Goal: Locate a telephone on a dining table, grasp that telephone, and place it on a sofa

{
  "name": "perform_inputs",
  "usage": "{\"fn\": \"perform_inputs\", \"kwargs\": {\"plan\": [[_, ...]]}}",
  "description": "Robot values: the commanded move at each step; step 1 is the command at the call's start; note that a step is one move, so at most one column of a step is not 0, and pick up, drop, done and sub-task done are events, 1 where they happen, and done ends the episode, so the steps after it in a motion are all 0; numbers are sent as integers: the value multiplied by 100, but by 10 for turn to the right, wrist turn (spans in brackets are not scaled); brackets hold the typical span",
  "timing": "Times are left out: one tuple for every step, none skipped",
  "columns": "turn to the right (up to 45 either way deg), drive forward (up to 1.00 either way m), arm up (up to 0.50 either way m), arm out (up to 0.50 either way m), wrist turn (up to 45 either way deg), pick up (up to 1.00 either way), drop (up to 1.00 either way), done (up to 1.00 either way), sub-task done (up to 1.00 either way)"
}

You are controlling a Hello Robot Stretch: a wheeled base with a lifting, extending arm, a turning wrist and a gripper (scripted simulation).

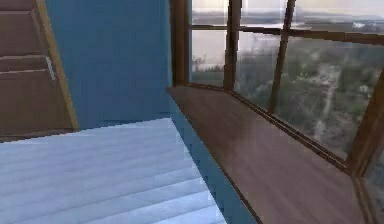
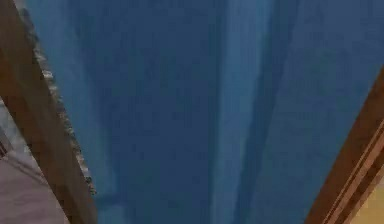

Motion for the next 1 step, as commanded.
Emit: {"fn": "perform_inputs", "kwargs": {"plan": [[-450,0,0,0,0,0,0,0,0]]}}
